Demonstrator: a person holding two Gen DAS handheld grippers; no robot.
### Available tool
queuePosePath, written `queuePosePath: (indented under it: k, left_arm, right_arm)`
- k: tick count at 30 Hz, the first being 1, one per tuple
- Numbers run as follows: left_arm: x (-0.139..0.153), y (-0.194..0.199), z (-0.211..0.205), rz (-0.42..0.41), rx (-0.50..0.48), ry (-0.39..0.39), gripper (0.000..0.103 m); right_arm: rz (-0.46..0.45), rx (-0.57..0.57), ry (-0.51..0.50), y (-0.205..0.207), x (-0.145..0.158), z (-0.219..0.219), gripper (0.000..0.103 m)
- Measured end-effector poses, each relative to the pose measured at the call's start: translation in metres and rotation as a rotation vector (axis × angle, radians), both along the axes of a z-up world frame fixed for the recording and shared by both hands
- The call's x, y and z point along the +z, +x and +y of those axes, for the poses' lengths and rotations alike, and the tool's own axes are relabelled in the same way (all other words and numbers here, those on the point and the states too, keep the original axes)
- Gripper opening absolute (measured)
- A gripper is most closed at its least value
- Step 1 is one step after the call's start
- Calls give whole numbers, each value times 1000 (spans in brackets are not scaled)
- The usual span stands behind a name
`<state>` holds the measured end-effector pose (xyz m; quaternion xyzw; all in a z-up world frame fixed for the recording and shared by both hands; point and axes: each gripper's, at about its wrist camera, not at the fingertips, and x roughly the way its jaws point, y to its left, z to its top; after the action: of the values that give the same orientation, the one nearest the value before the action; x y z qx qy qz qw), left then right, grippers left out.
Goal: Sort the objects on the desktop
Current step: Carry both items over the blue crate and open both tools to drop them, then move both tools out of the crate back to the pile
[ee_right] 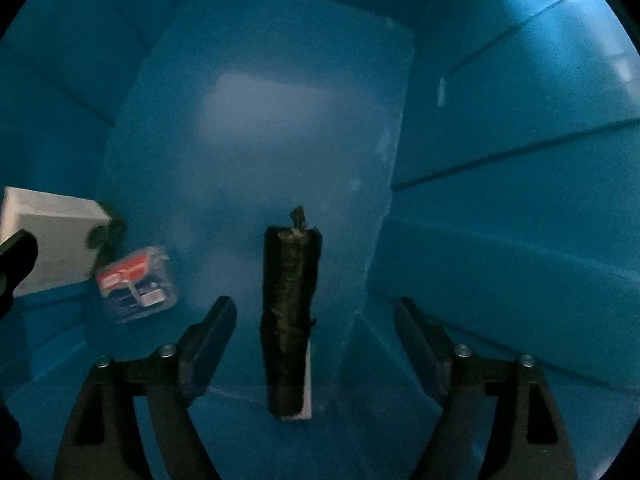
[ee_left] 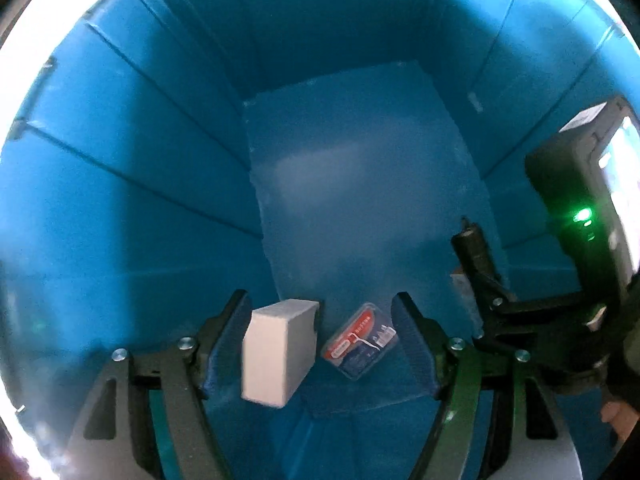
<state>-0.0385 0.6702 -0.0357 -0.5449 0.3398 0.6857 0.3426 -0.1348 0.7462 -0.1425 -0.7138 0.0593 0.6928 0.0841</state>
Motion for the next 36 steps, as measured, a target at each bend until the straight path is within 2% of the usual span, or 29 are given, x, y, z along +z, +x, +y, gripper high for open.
queuePosePath:
  k: [2, 4, 6, 7, 9, 13, 16, 17, 19, 22, 24, 31, 36]
  left_arm:
    - [24, -6, -8, -27, 15, 58, 72]
    - [50, -7, -18, -29, 5, 127, 72]
    - [77, -9, -36, -26, -14, 205, 72]
    - [91, -6, -45, -28, -22, 240, 72]
    - [123, 0, -68, -24, -36, 324, 72]
    - [172, 15, -121, 42, -45, 494, 72]
    - [187, 21, -150, 77, -29, 590, 72]
    - [193, 24, -169, 101, -11, 638, 72]
    - [199, 26, -192, 172, 24, 680, 72]
    - [198, 34, -237, 362, 112, 704, 72]
    - [192, 28, -262, 427, 170, 701, 75]
    - [165, -16, -355, 497, 347, 636, 75]
    - [144, -57, -436, 546, 452, 576, 75]
  right_arm:
    - [52, 0, -4, 0, 33, 2, 90]
    - [113, -8, -22, 24, 58, 10, 95]
    - [168, -10, -30, 31, 83, 16, 101]
    - [189, -12, -30, 20, 94, 6, 101]
    - [240, -18, -48, 36, 116, 12, 102]
    - [370, -32, -110, 58, 148, -5, 103]
    - [493, -36, -119, 76, 169, -23, 103]
    - [531, -33, -122, 82, 176, -27, 103]
    - [630, -35, -128, 95, 193, -38, 103]
    - [747, -25, -125, 104, 216, -56, 103]
    - [804, -5, -131, 104, 223, -73, 103]
    - [924, 108, -223, 83, 239, -151, 103]
    - [989, 148, -210, 70, 250, -212, 103]
